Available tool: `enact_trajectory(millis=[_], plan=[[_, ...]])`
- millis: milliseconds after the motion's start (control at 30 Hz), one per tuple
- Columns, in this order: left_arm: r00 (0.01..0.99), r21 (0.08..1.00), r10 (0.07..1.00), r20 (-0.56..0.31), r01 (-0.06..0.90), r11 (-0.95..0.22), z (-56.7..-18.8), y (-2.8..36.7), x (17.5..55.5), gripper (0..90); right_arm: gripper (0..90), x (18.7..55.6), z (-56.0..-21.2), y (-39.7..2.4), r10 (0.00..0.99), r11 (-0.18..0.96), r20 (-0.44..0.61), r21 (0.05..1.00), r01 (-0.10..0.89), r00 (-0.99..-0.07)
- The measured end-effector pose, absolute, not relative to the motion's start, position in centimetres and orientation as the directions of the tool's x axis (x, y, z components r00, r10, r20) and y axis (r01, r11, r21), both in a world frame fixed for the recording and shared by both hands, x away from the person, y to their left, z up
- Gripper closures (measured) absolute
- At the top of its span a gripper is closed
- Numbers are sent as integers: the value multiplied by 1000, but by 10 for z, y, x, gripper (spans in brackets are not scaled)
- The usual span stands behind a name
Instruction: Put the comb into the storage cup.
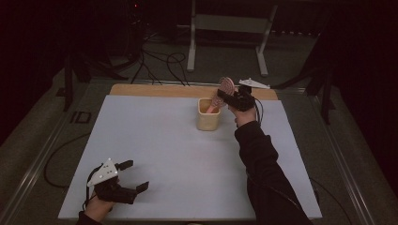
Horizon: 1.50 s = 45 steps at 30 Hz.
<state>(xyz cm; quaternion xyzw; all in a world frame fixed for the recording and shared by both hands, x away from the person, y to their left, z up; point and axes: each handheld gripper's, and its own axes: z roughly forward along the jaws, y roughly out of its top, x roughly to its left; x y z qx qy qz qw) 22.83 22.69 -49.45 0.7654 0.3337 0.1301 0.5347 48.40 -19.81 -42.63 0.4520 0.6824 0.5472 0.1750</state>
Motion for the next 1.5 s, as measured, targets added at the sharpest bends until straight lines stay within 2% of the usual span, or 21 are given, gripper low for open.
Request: enact_trajectory(millis=[133, 433, 833, 1033, 1233, 1500], plan=[[743, 906, 650, -159, 372, -204, -494, 227, 228, 2, 588, 484, -425, -197, 812, 5, 242, 907, 422, -531], [744, 905, 650, -156, 372, -208, -495, 226, 228, 2, 373, 483, -422, -201, 811, 14, 242, 902, 431, -533], [741, 904, 654, -153, 372, -210, -494, 226, 229, 2, 94, 478, -419, -201, 799, 83, 215, 885, 457, -562], [742, 905, 653, -151, 370, -211, -494, 226, 228, 2, 80, 475, -418, -205, 782, 97, 219, 882, 461, -583], [743, 904, 652, -150, 370, -214, -494, 226, 229, 2, 85, 471, -420, -207, 778, 163, 164, 880, 447, -607], [741, 904, 656, -148, 370, -213, -493, 227, 227, 2, 85, 469, -415, -211, 772, 179, 135, 891, 417, -621]])
